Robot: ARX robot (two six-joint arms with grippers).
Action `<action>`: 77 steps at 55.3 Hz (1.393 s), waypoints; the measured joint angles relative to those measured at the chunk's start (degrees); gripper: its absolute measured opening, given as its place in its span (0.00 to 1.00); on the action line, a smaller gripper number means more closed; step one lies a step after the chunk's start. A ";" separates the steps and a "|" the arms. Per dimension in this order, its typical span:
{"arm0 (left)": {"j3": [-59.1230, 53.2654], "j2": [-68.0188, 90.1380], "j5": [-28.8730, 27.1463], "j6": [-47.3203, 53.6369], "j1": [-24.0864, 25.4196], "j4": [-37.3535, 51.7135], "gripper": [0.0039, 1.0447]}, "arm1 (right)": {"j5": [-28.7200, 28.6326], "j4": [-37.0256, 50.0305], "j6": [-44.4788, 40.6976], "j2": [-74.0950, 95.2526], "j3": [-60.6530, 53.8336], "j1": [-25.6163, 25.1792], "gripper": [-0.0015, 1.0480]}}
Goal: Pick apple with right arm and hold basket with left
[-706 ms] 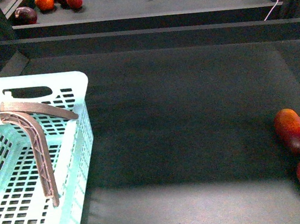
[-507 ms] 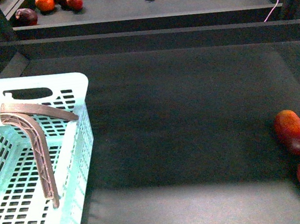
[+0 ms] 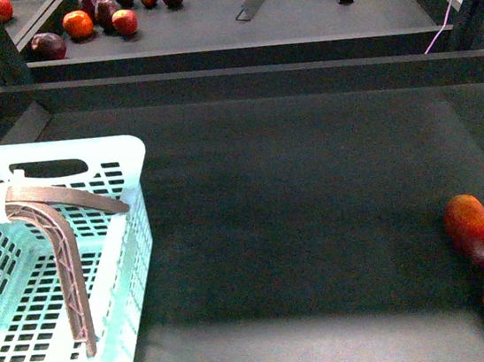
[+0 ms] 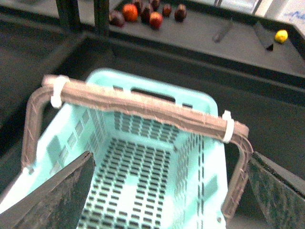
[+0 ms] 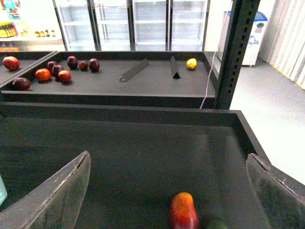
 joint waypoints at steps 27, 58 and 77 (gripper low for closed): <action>14.05 49.66 12.98 -34.25 10.47 24.37 0.93 | 0.02 0.00 0.00 0.00 0.00 0.00 0.92; 21.59 72.35 6.40 -47.47 6.36 27.04 0.93 | 0.02 0.00 0.00 0.00 0.00 0.00 0.92; 24.02 75.23 3.41 -49.07 4.17 26.56 0.64 | 0.02 0.00 0.00 0.00 0.00 0.00 0.92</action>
